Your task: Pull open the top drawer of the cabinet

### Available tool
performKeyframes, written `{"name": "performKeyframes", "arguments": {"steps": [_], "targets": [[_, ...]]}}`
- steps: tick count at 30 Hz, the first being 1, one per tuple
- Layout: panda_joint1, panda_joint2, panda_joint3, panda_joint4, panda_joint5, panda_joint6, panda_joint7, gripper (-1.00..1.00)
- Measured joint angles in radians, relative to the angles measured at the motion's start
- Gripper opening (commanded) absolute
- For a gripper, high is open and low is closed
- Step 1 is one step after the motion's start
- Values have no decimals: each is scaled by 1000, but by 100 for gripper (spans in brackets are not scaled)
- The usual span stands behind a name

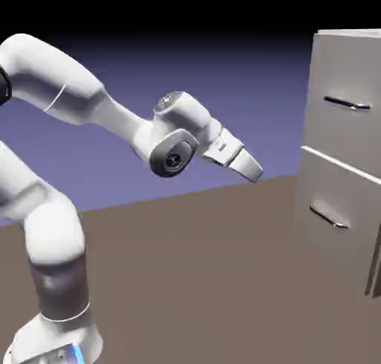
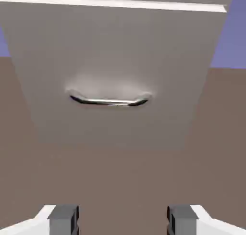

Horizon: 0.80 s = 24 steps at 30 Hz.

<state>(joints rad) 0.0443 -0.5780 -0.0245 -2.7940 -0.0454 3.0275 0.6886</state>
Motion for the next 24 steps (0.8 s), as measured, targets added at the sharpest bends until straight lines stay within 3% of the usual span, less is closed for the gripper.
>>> {"name": "performKeyframes", "arguments": {"steps": [24], "targets": [[642, -159, -488, 319, -904, -189, -1044, 0]]}}
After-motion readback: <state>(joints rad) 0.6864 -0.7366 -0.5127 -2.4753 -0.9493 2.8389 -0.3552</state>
